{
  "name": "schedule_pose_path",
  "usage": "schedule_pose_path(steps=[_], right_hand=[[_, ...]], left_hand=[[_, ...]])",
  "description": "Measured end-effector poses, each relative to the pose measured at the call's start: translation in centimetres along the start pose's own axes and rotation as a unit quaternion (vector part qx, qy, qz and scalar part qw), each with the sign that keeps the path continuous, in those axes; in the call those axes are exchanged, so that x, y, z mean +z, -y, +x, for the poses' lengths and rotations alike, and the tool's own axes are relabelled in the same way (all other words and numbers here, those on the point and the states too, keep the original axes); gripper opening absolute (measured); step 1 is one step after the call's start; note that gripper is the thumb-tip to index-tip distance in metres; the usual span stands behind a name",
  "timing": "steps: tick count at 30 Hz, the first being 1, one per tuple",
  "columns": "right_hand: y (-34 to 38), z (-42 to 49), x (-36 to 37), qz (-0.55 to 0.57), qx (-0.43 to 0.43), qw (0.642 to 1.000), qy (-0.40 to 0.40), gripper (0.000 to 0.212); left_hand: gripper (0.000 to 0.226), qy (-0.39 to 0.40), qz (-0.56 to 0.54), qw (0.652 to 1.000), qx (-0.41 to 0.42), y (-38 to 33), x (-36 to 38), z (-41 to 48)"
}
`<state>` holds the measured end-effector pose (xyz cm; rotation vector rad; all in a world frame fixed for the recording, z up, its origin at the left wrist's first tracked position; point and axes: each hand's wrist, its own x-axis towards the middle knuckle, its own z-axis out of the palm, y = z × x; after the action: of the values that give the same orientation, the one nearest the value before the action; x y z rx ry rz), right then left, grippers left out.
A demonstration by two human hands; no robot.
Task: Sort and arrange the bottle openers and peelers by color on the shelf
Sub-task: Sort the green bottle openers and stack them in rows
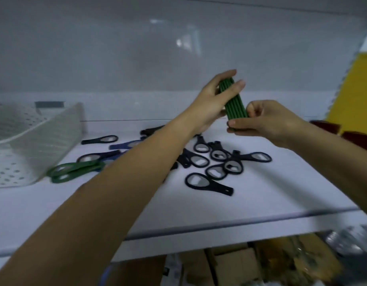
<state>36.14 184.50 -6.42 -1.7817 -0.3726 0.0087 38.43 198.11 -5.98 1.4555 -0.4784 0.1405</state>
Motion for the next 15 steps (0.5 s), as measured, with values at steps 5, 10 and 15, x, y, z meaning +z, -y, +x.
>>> schedule_pose_path(steps=[5, 10, 15], right_hand=[[-3.2, -4.3, -8.8, -0.124, 0.087, 0.985, -0.078, 0.041], [-4.9, -7.6, -15.5, -0.27, 0.193, 0.935, -0.125, 0.024], [-5.5, -8.4, -17.5, -0.409, 0.237, 0.873, -0.116, 0.024]], left_hand=[[0.046, 0.108, 0.023, 0.982, -0.155, 3.7, 8.3, 1.4], [0.029, 0.091, 0.058, 0.978, -0.18, 7.4, 15.0, 2.3], [0.036, 0.018, 0.183, 0.967, -0.176, 11.4, 18.4, 3.3]])
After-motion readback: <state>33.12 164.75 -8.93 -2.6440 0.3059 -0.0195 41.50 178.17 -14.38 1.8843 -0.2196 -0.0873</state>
